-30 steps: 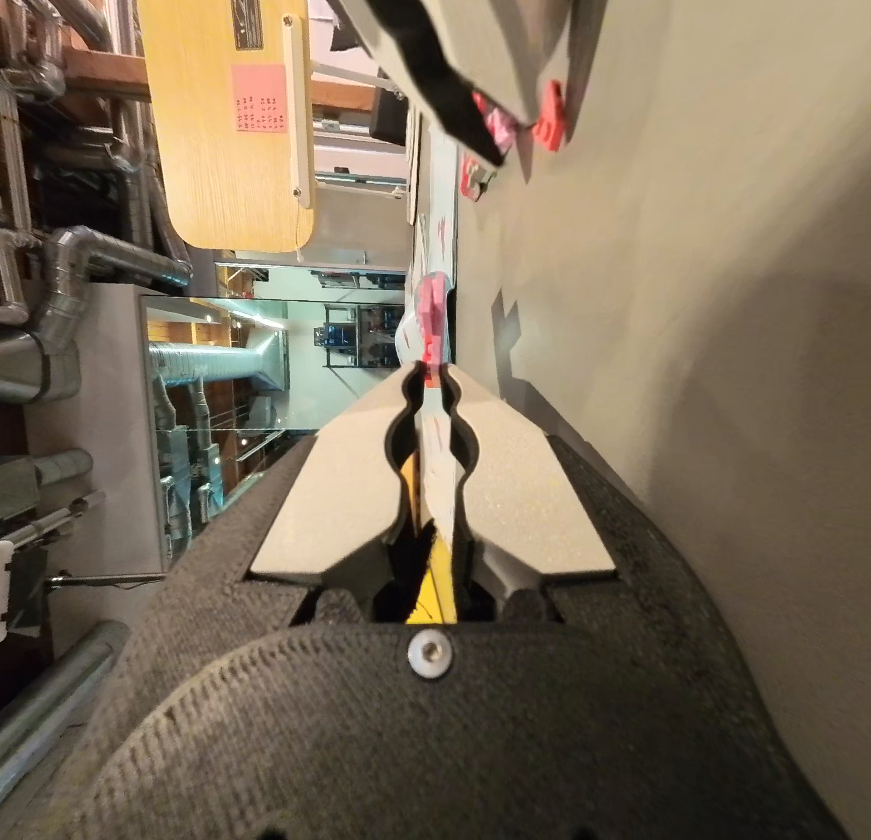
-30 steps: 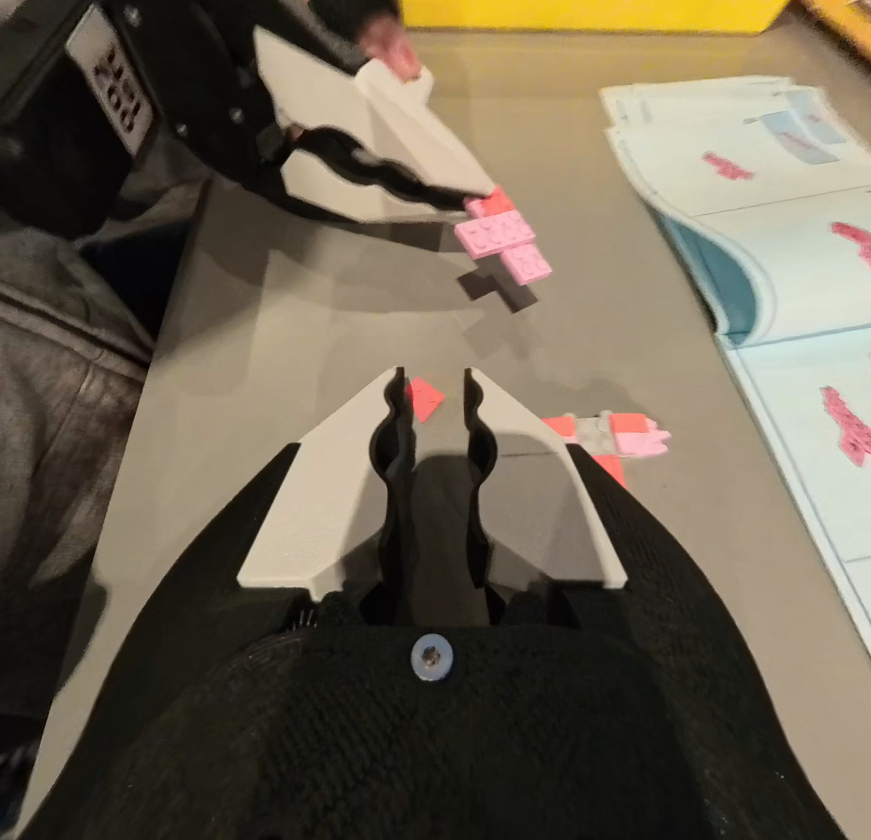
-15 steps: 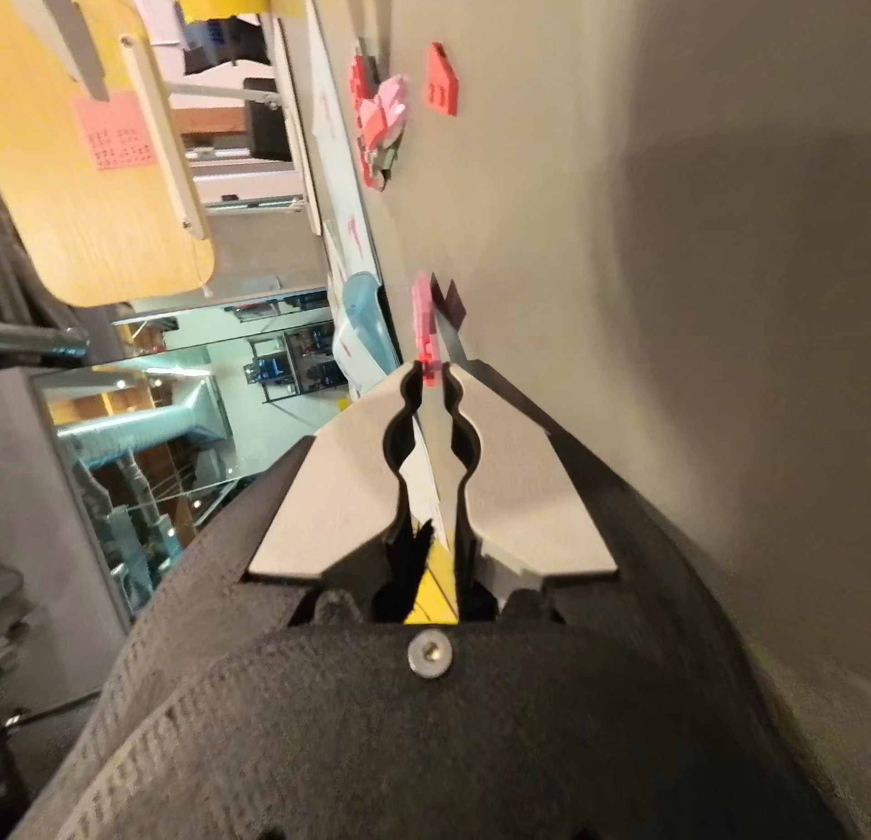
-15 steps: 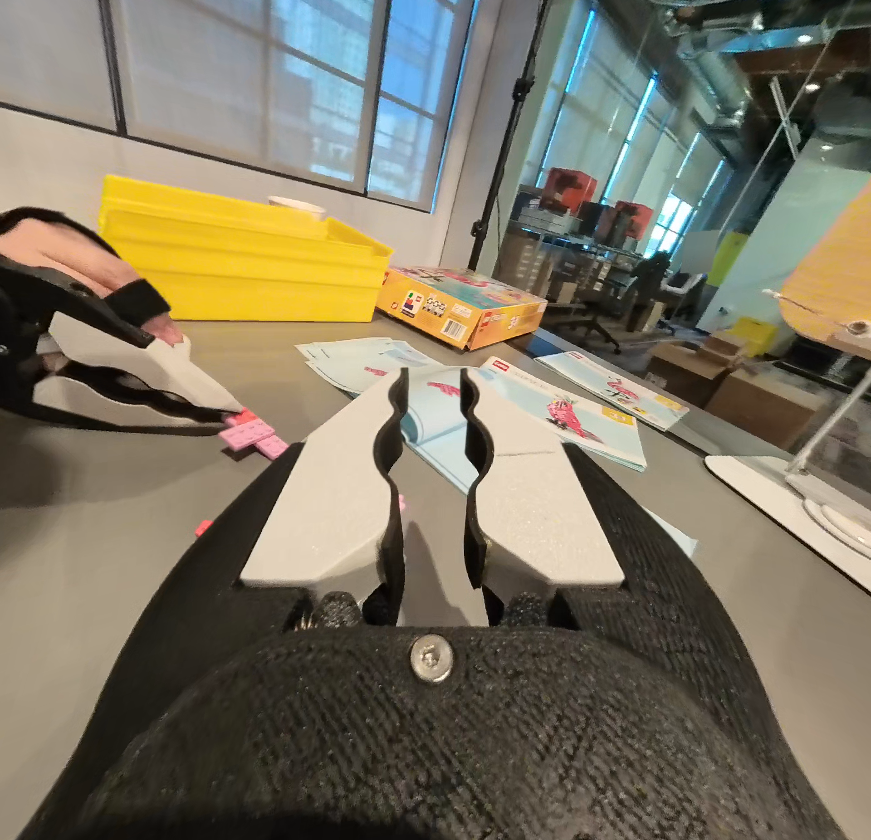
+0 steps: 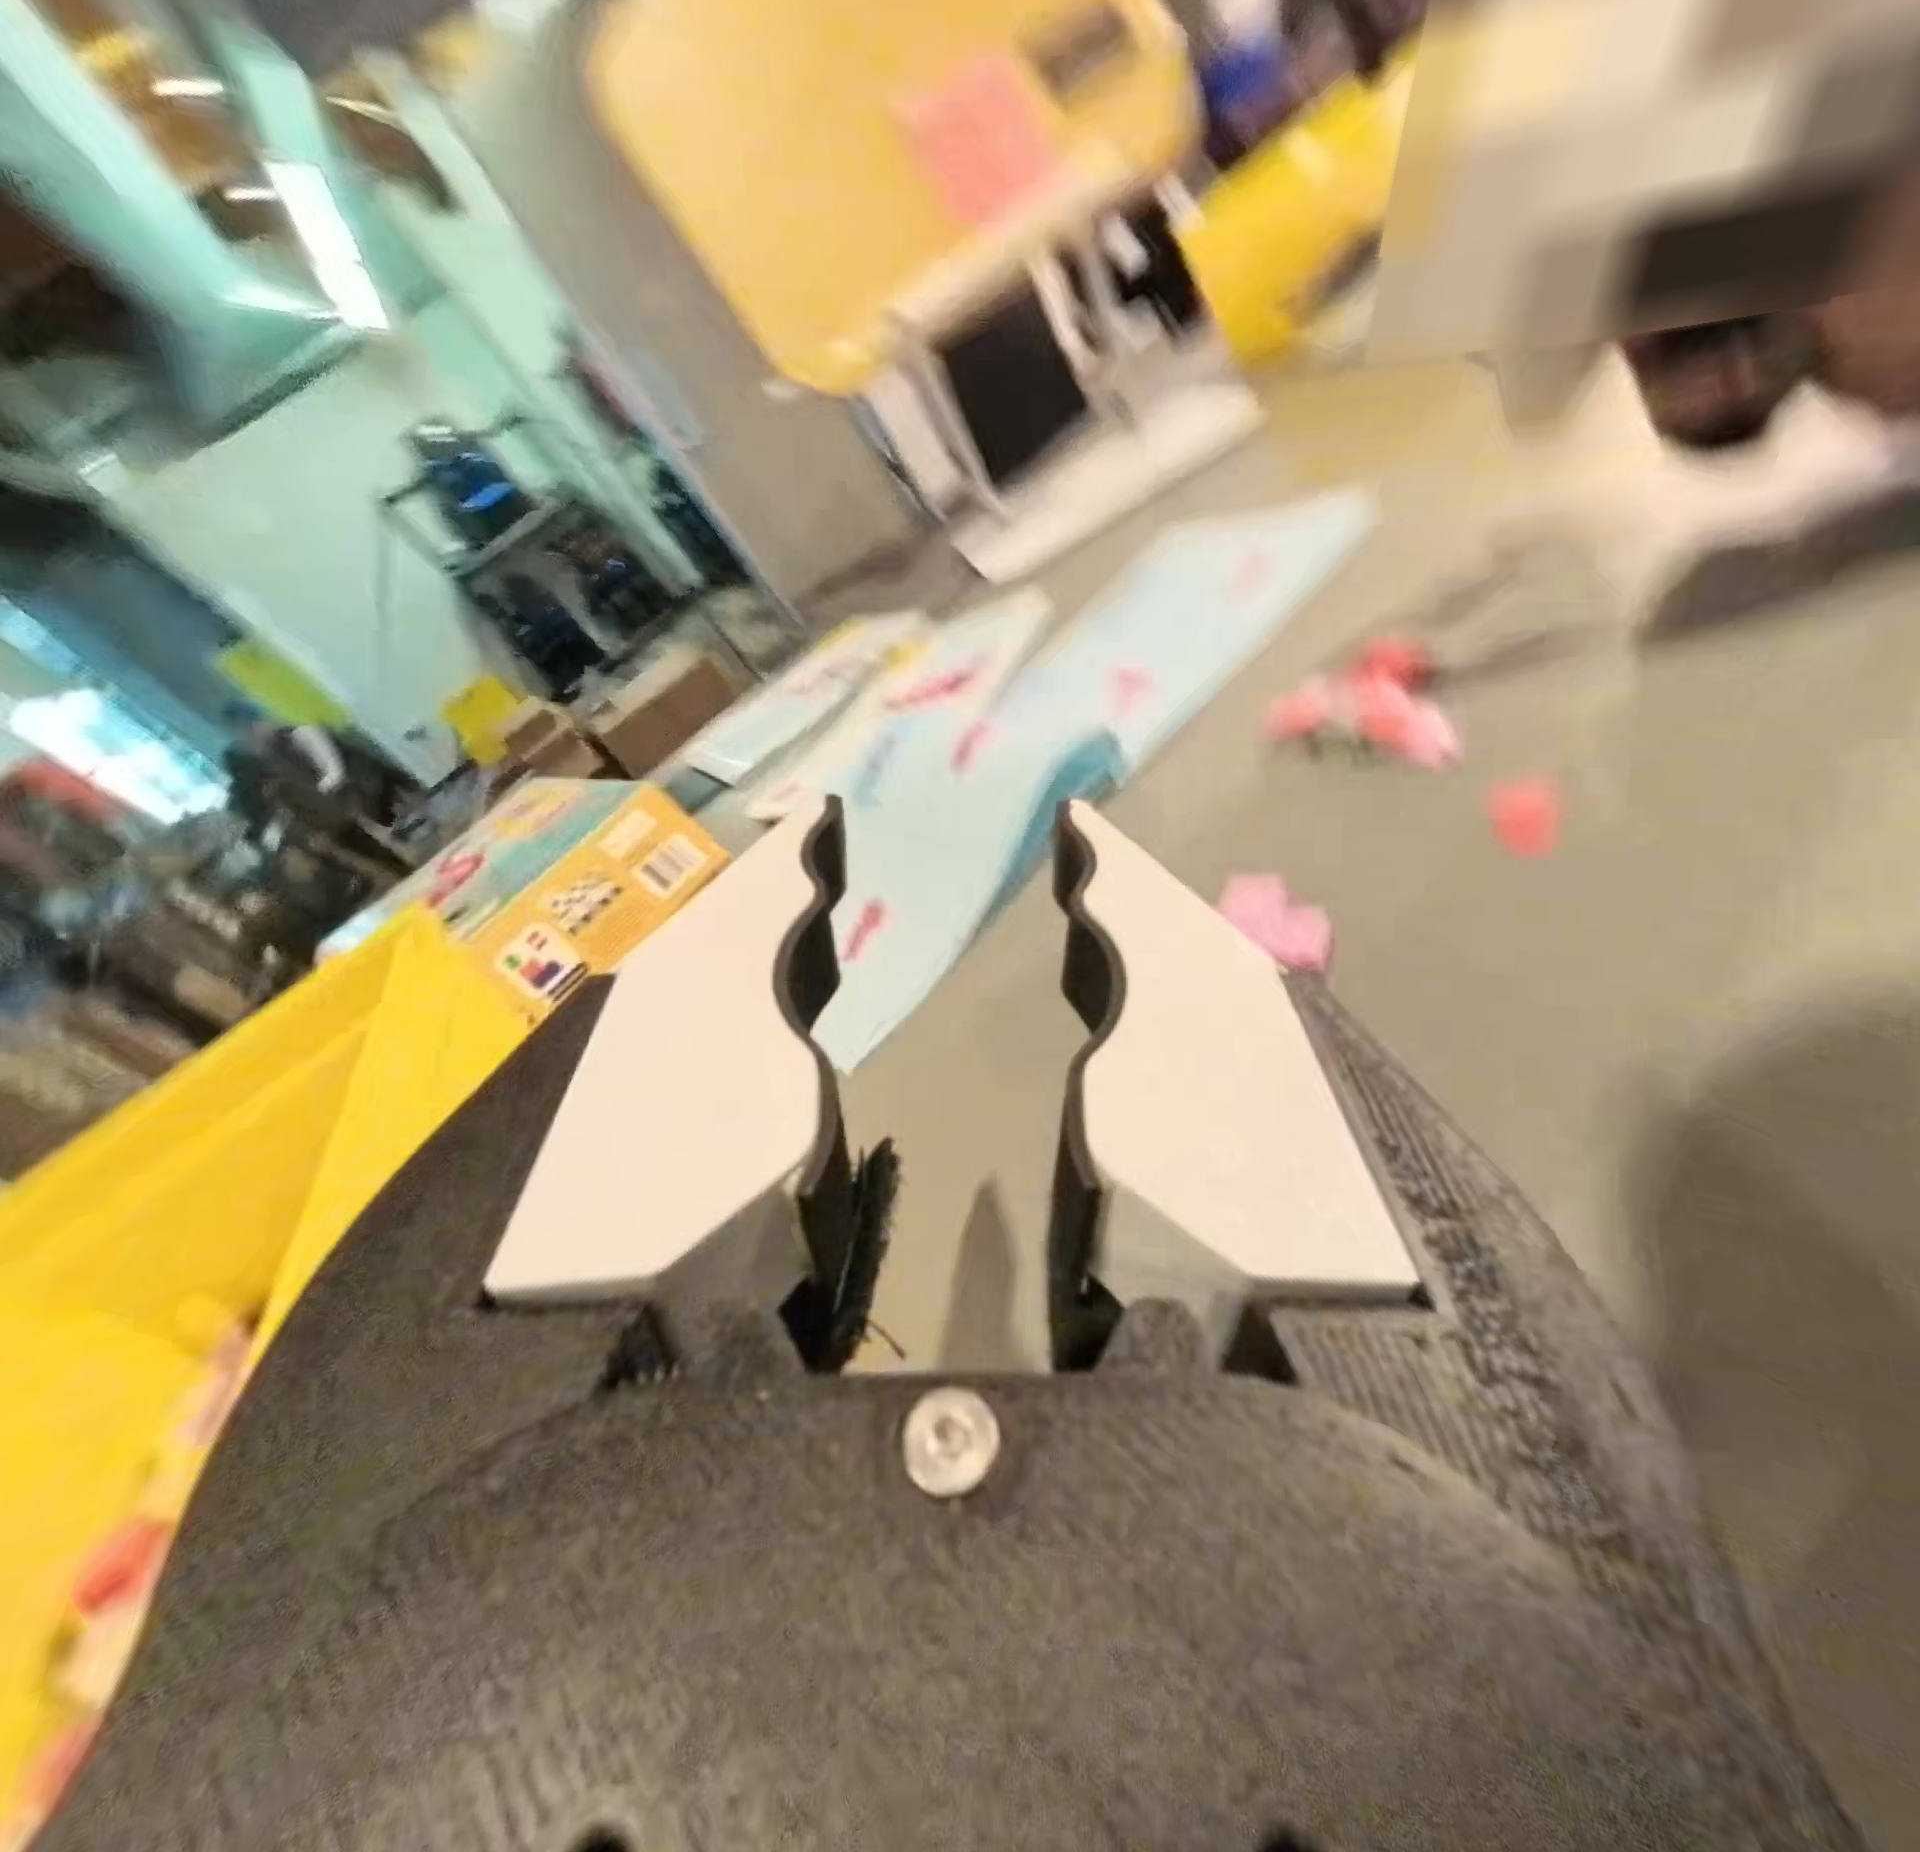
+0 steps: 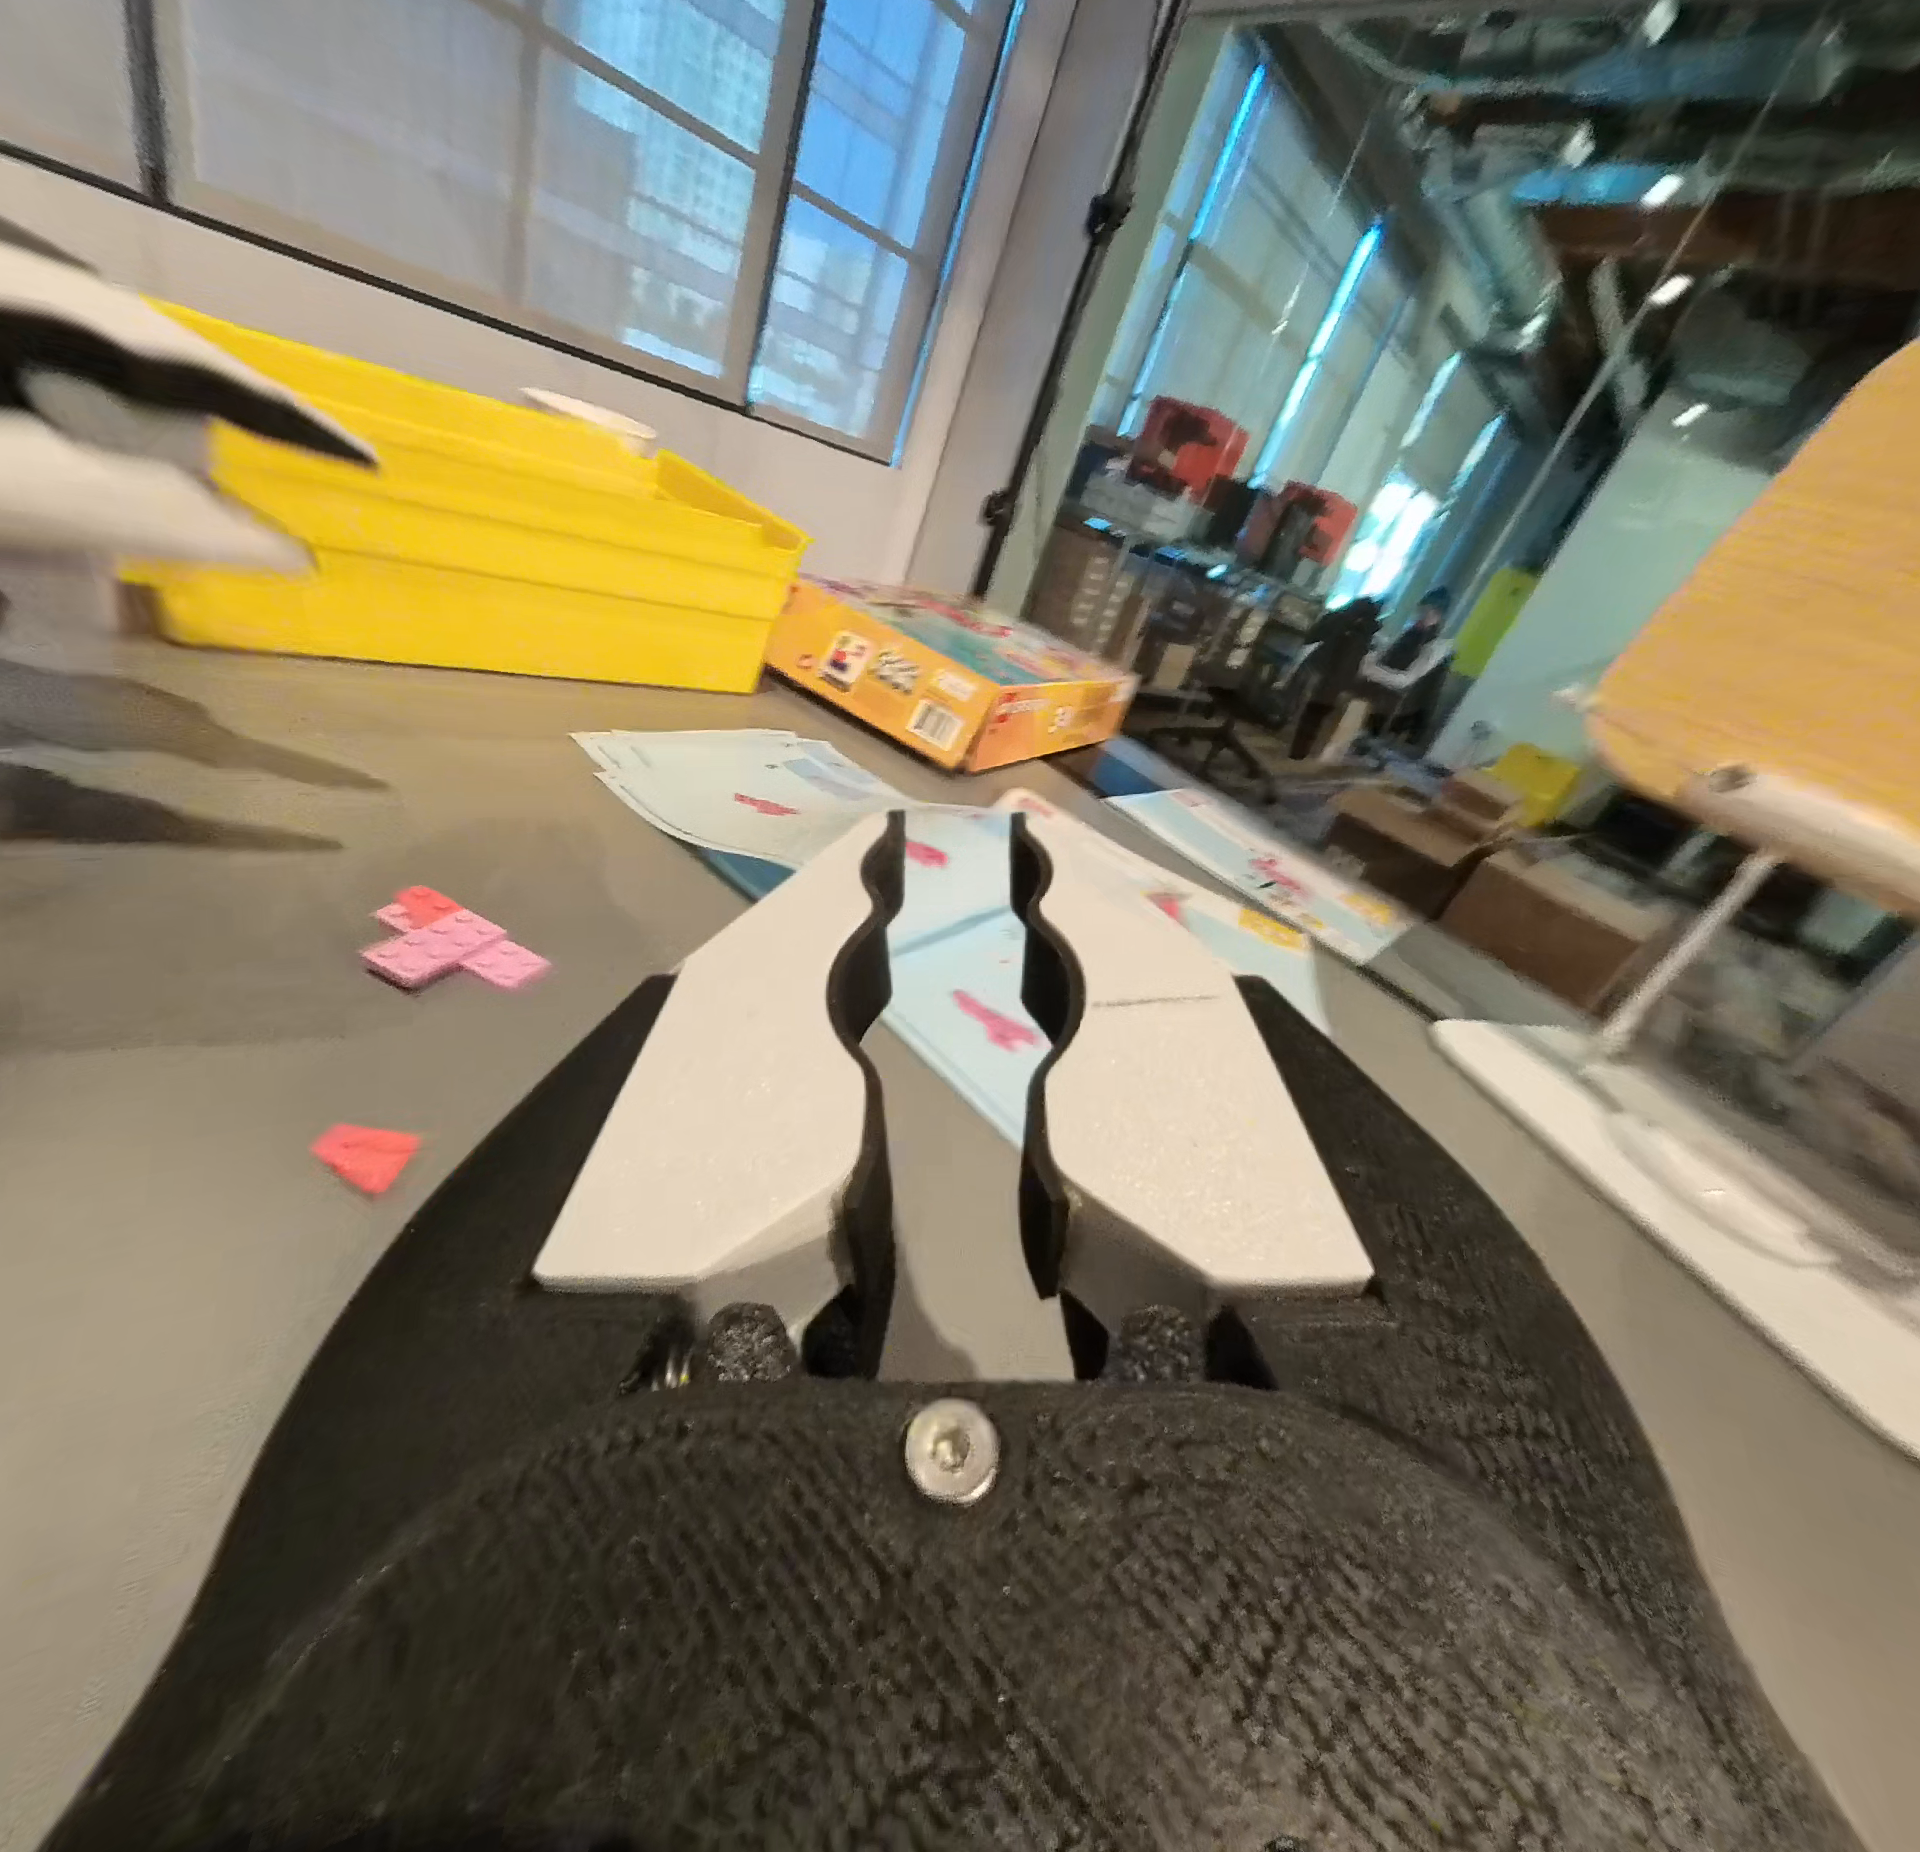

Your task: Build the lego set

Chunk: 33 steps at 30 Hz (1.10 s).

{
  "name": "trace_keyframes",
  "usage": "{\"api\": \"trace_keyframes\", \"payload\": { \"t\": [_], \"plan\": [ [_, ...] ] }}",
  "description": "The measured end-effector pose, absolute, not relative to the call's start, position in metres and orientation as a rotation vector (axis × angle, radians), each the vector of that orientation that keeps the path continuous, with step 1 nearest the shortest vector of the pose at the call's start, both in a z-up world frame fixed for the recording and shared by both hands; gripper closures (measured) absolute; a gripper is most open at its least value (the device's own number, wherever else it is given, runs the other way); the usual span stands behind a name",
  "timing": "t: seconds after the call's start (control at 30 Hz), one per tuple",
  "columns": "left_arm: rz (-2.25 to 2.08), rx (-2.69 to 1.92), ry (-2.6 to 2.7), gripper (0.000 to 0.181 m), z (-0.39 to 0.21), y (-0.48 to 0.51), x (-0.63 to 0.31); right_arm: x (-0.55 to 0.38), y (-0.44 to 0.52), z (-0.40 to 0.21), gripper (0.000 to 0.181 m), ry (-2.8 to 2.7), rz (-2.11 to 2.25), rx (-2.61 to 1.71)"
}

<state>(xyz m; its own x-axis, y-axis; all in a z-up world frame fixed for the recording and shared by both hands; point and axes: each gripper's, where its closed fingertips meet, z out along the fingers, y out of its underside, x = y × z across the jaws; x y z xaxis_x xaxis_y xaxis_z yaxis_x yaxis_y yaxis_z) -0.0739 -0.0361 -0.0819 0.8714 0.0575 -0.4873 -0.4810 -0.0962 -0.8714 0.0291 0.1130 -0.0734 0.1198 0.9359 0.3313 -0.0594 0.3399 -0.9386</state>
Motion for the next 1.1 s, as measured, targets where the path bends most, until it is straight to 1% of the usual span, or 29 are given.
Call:
{"api": "trace_keyframes", "payload": {
  "t": [0.1,0.17,0.23,0.5,1.1],
  "plan": [
    [0.344,-1.388,-0.041,0.153,-0.062,-0.05,-0.103,0.029,0.128,-0.073,0.172,-1.182,0.775,-0.886],
    [0.339,-1.341,-0.133,0.156,-0.054,-0.058,-0.116,0.029,0.133,-0.073,0.176,-1.171,0.802,-0.901],
    [0.3,-1.318,-0.164,0.163,-0.055,-0.061,-0.121,0.029,0.144,-0.075,0.181,-1.151,0.796,-0.942],
    [0.14,-1.307,-0.241,0.166,-0.058,-0.063,-0.131,0.036,0.165,-0.074,0.181,-1.065,0.81,-1.019],
    [0.178,-1.362,-0.171,0.169,-0.065,-0.058,-0.12,0.034,0.159,-0.074,0.181,-1.087,0.847,-1.011]
  ]
}}
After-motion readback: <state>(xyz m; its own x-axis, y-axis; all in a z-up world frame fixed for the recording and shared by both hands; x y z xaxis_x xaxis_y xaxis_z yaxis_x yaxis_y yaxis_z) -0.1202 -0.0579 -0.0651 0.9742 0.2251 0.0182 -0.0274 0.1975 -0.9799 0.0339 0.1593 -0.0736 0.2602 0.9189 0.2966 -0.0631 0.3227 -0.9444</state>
